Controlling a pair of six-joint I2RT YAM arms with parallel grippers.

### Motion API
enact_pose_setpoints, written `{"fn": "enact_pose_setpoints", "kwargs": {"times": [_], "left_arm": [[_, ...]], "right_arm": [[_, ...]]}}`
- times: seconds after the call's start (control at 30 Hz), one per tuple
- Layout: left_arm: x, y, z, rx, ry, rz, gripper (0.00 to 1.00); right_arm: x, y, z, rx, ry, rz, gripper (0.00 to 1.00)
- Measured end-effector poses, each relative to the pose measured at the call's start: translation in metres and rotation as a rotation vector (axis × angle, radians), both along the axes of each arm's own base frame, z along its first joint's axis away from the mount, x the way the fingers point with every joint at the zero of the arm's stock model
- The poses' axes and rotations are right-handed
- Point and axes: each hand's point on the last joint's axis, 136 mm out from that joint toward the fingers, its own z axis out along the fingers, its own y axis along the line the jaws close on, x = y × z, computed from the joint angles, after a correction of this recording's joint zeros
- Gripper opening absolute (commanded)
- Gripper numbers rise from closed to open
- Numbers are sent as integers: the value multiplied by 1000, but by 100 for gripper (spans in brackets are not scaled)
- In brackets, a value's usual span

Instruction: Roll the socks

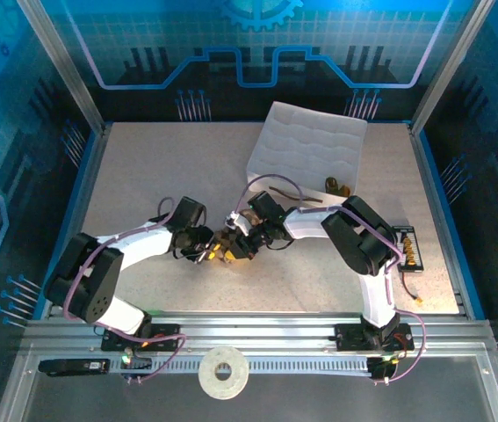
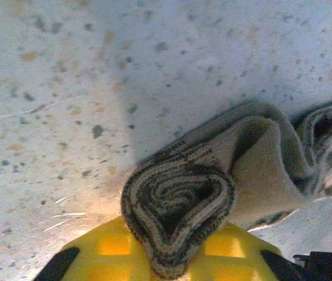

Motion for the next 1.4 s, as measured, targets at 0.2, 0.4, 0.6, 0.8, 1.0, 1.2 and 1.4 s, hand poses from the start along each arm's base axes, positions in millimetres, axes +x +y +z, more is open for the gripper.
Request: {"fn": "enact_pose_setpoints", "kwargs": {"times": [0.2, 0.4, 0.6, 0.8, 1.0, 1.2, 1.4], "left_arm": [[-16, 6, 2, 50, 52, 2, 0], [-51, 22, 3, 104, 200, 72, 0], [-65, 25, 2, 106, 293, 157, 0], [-64, 20, 1, 114, 365, 176, 0], [-63, 17, 2, 116, 401, 171, 0], [-63, 17, 2, 115, 402, 165, 0], [-59, 21, 2, 124, 382, 179, 10]], "right_arm": [[-14, -9, 8, -44, -216, 29, 49], [-55, -15, 25, -107, -604, 128, 62], [-79, 11, 39, -120, -850, 213, 62], [-89, 29, 30, -169, -952, 263, 58], [-73, 35, 17, -247, -1027, 267, 50], [-58, 38, 8, -312, -1089, 259, 34], [-46, 42, 8, -362, -1102, 232, 4]]}}
